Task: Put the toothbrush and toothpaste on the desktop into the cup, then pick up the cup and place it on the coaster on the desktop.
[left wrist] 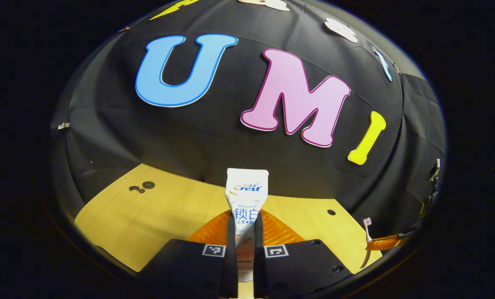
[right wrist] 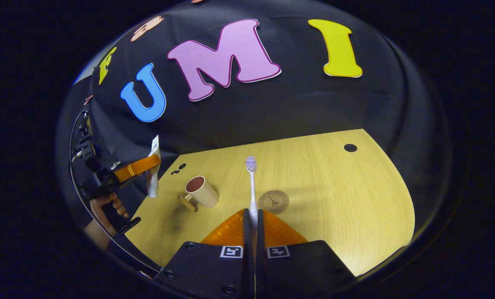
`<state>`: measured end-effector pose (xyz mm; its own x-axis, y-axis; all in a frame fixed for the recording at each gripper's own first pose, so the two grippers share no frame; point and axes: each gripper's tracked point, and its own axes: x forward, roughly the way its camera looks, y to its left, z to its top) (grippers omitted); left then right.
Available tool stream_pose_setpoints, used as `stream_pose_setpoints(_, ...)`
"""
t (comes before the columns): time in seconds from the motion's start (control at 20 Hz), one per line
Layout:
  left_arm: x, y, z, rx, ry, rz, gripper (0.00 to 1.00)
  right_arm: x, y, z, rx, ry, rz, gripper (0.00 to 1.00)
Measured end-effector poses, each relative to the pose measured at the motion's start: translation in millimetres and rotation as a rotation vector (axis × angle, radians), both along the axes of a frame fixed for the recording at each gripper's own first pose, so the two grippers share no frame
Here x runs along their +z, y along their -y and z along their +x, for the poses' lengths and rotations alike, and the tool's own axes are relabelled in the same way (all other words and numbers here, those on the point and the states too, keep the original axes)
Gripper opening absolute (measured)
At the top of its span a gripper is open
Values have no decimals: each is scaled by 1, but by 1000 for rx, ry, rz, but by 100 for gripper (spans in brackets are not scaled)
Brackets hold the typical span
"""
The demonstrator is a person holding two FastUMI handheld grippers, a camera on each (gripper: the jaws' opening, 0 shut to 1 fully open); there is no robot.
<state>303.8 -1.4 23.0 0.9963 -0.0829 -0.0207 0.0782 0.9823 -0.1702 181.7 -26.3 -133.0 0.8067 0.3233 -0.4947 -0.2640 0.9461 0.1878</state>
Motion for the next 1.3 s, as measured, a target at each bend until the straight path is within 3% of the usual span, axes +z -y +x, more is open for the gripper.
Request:
stream_pose_setpoints(0.55,-41,-21,102,88,23,-63,19,-29,16,29,-10,-58,-42,6)
stream_pose_setpoints(1.05,-85,-28,117,125,-5,-16,25,-56,12,23,20,-106,-84,6)
stream_pose_setpoints(1.1,-89,-27,115,132,-15,-7,28,-57,8,22,26,-107,-84,6)
stream_pose_setpoints(1.15,-90,-30,112,148,-23,15,38,-57,6,22,31,-104,-86,6)
stream_pose_setpoints(1.25,-93,-29,100,153,-40,58,43,-55,0,22,39,-97,-74,6)
stream_pose_setpoints(1.3,-93,-30,93,157,-48,76,53,-52,-3,23,43,-92,-68,6)
